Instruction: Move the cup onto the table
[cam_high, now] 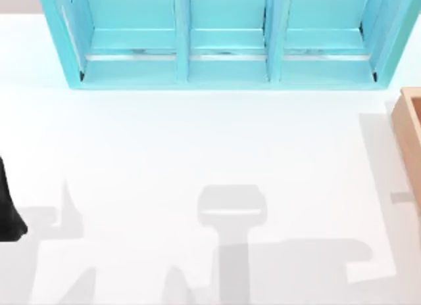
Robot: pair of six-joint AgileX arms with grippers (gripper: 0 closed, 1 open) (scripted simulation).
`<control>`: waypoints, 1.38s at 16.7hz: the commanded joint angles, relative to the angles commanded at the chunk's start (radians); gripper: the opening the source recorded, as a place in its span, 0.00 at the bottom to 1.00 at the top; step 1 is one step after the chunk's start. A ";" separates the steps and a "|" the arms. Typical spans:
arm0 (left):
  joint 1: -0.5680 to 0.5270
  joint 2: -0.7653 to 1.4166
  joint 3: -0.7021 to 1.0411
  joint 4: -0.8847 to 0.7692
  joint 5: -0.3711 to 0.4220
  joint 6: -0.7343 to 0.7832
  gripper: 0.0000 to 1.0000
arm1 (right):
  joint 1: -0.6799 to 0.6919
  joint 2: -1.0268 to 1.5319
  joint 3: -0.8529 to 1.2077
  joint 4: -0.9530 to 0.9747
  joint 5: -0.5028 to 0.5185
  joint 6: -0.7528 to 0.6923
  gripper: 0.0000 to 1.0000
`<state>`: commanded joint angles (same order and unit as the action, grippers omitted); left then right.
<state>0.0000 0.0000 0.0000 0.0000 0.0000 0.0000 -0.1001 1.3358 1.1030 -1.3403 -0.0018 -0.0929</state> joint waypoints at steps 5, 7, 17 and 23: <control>0.000 0.000 0.000 0.000 0.000 0.000 1.00 | 0.024 0.007 0.006 0.004 0.003 0.022 0.00; 0.000 0.000 0.000 0.000 0.000 0.000 1.00 | 0.083 0.015 0.026 0.008 0.014 0.074 0.00; 0.000 0.000 0.000 0.000 0.000 0.000 1.00 | 0.607 0.150 0.151 -0.010 0.028 0.550 0.00; 0.000 0.000 0.000 0.000 0.000 0.000 1.00 | 0.893 0.239 0.181 -0.057 -0.041 0.814 0.00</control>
<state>0.0000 0.0000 0.0000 0.0000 0.0000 0.0000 0.7932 1.5746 1.2836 -1.3974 -0.0424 0.7213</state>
